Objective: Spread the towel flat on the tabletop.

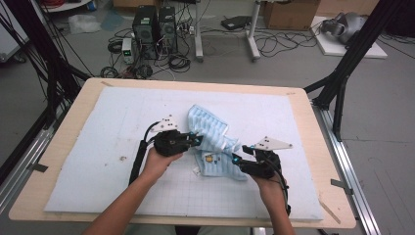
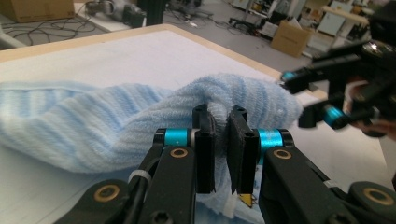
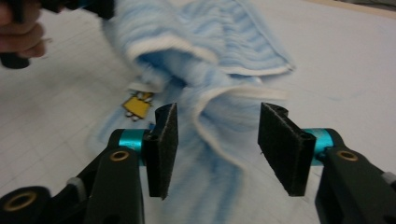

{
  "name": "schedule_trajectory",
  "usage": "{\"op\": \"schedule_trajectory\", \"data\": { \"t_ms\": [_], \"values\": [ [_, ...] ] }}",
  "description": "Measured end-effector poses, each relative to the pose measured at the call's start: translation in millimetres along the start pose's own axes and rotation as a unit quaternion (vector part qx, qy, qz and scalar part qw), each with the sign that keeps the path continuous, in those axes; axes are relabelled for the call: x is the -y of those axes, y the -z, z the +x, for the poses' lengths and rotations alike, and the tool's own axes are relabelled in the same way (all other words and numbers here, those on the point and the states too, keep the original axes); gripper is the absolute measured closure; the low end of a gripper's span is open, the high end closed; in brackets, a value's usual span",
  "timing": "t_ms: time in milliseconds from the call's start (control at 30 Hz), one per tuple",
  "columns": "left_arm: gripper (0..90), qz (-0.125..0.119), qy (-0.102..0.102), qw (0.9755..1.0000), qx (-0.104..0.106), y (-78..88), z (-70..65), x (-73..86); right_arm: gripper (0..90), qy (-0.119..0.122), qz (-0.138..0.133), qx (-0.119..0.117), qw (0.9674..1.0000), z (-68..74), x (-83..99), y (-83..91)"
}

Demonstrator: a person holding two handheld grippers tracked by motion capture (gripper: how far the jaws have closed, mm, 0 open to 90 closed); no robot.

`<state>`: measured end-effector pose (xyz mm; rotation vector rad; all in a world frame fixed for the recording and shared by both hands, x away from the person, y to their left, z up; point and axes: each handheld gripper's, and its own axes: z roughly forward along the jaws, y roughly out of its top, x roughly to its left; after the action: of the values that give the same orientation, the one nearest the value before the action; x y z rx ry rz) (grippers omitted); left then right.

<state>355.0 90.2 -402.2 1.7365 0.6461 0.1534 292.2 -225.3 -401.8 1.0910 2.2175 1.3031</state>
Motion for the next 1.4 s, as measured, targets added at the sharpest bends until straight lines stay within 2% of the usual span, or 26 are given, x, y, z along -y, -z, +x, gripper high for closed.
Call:
{"op": "schedule_trajectory", "data": {
  "t_ms": [100,133,167,200,233,300,333,400,433,500,567,600,633,700,833,933,1033,1067,1133,1167,1233,1267,1300,1333,1367,1400],
  "values": [
    [81.9,-0.002,0.007,0.9999,-0.012,5.1,7.4,0.3,49.8,0.016,0.011,-0.017,0.9997,12.2,-2.9,-8.6],
    [81.9,-0.003,0.01,0.9999,-0.013,6.0,9.1,0.5,49.8,0.028,0.02,-0.009,0.9994,15.1,-2.9,-14.3],
    [81.9,-0.004,0.012,0.9998,-0.016,7.5,11.5,0.8,51.3,0.033,0.046,0.019,0.9982,17.3,-1.6,-23.1],
    [81.8,-0.005,0.016,0.9997,-0.018,8.9,13.6,1.3,52.8,0.026,0.061,0.026,0.9974,16.2,-0.4,-28.7],
    [81.8,-0.005,0.02,0.9996,-0.021,10.2,15.9,2.0,52.8,0.026,0.061,0.026,0.9974,16.2,-0.4,-28.7],
    [81.9,-0.006,0.026,0.9994,-0.023,14.0,21.2,3.1,60.4,0.021,0.088,0.03,0.9955,12.8,3.2,-40.2],
    [81.9,-0.007,0.028,0.9992,-0.026,15.9,23.1,3.3,69.2,0.016,0.1,0.021,0.9947,10.8,5.1,-44.5],
    [81.9,-0.011,0.032,0.9989,-0.031,21.0,27.2,3.3,78.4,0.007,0.114,0.007,0.9934,7.4,9.0,-50.1],
    [81.9,-0.014,0.034,0.9987,-0.035,23.9,29.6,3.3,82.1,-0.005,0.123,-0.008,0.9923,4.3,12.4,-52.4],
    [81.9,-0.019,0.04,0.998,-0.045,30.3,35.2,3.4,82.9,-0.004,0.122,-0.012,0.9925,3.6,12.6,-52.1],
    [82.0,-0.024,0.046,0.997,-0.058,37.0,41.1,3.5,83.5,-0.005,0.127,-0.025,0.9915,4.4,12.6,-50.9],
    [82.0,-0.027,0.048,0.9966,-0.061,39.4,43.3,3.5,83.7,-0.004,0.134,-0.04,0.9902,6.9,13.0,-50.5],
    [82.0,-0.03,0.047,0.9961,-0.069,42.9,46.6,3.5,83.7,-0.004,0.134,-0.04,0.9902,6.9,13.0,-50.5],
    [82.1,-0.037,0.053,0.9948,-0.078,49.1,53.1,3.7,83.7,-0.001,0.145,-0.072,0.9868,9.9,13.1,-48.6],
    [82.2,-0.027,0.056,0.9939,-0.091,53.2,65.0,1.0,83.8,0.01,0.15,-0.093,0.9842,14.8,13.9,-48.0],
    [82.4,-0.025,0.059,0.9928,-0.101,53.4,69.2,1.2,84.3,0.02,0.16,-0.13,0.9783,21.7,13.6,-48.0],
    [82.4,-0.005,0.067,0.9922,-0.105,52.4,72.0,5.2,84.4,0.044,0.177,-0.171,0.9682,31.7,12.6,-47.8],
    [82.4,0.001,0.067,0.9919,-0.108,51.5,71.5,8.0,84.3,0.048,0.181,-0.175,0.9667,33.1,12.3,-47.9],
    [81.3,0.005,0.066,0.9907,-0.119,51.9,71.6,12.1,80.1,0.042,0.177,-0.173,0.968,32.6,11.7,-47.1],
    [77.9,0.009,0.075,0.9889,-0.128,53.7,73.3,13.8,73.6,0.035,0.17,-0.173,0.9694,30.8,11.5,-46.4],
    [63.3,0.012,0.079,0.9866,-0.142,58.7,75.7,14.0,58.8,0.009,0.132,-0.16,0.9782,24.7,8.8,-41.8],
    [58.0,0.011,0.075,0.9864,-0.146,61.8,76.0,13.3,50.7,-0.017,0.086,-0.141,0.9861,19.3,4.4,-35.3],
    [58.0,0.009,0.072,0.9859,-0.151,64.0,75.7,12.5,50.7,-0.017,0.086,-0.141,0.9861,19.3,4.4,-35.3],
    [54.6,0.01,0.065,0.985,-0.16,68.0,74.9,11.1,50.5,-0.029,0.068,-0.136,0.9879,16.9,2.7,-33.2],
    [50.5,0.009,0.063,0.9846,-0.163,70.2,74.4,10.5,46.6,-0.057,0.028,-0.12,0.9907,12.8,-2.5,-29.0],
    [50.5,0.004,0.061,0.9848,-0.163,73.4,73.6,10.3,46.6,-0.057,0.028,-0.12,0.9907,12.8,-2.5,-29.0]
  ]
}}
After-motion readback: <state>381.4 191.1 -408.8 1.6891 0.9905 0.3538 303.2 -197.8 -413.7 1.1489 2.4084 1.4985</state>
